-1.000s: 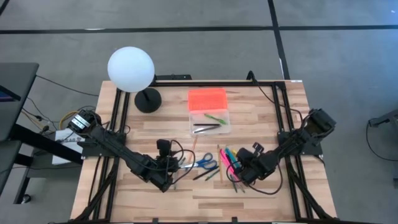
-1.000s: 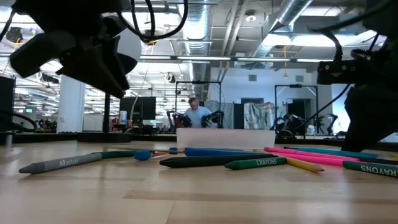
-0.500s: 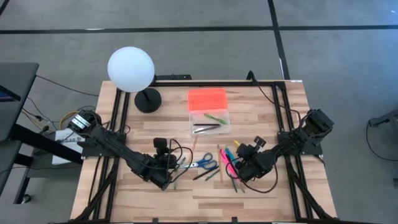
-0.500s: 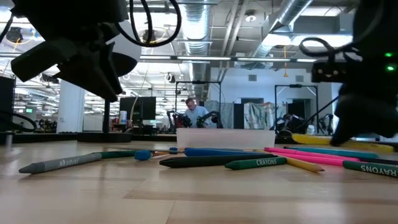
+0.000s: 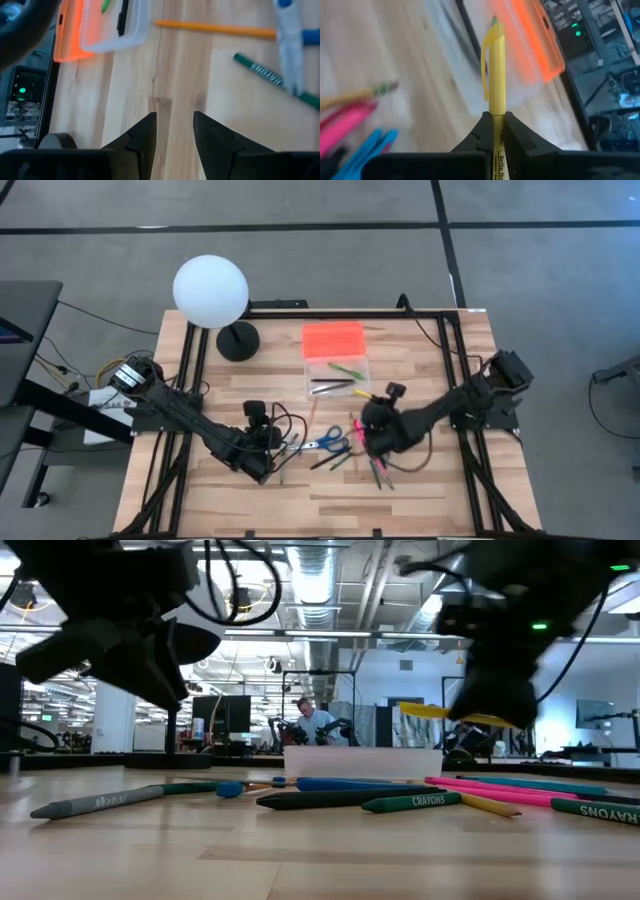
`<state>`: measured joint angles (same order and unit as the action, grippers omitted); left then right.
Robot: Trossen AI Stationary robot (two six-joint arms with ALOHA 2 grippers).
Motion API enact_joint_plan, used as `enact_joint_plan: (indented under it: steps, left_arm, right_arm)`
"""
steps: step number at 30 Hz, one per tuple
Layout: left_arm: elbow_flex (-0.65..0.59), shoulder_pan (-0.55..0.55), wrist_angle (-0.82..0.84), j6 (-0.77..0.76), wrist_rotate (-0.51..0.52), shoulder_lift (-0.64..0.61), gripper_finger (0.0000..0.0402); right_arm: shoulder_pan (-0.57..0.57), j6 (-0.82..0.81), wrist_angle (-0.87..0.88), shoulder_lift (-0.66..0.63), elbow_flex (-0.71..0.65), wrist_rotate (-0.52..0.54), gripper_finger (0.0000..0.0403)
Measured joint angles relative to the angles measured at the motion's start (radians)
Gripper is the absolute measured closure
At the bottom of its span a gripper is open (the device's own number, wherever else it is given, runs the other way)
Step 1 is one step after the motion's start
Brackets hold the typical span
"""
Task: Pick & place school supplies into a supply box
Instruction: Put the yellow pen into the orange supply box
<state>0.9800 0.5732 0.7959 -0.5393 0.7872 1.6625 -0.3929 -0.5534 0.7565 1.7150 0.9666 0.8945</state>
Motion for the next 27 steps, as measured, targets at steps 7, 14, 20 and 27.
enact_joint_plan:
  steps: [7, 14, 20, 27]
  left_arm:
    - [-0.084, 0.0, -0.001, -0.099, 0.005, 0.0, 0.0278]
    - [-0.097, 0.003, -0.001, -0.128, -0.017, 0.0, 0.0278]
    - [-0.097, 0.003, -0.001, -0.129, -0.017, 0.0, 0.0278]
    - [-0.097, 0.003, -0.002, -0.138, -0.017, 0.0, 0.0278]
  right_arm:
    - [0.176, 0.442, -0.37, -0.001, 0.033, -0.128, 0.0396]
    - [0.359, 0.656, -0.549, 0.003, 0.033, -0.35, 0.0396]
    - [0.479, 0.659, -0.552, 0.007, 0.033, -0.473, 0.0392]
    - [0.534, 0.584, -0.556, 0.007, 0.033, -0.546, 0.0367]
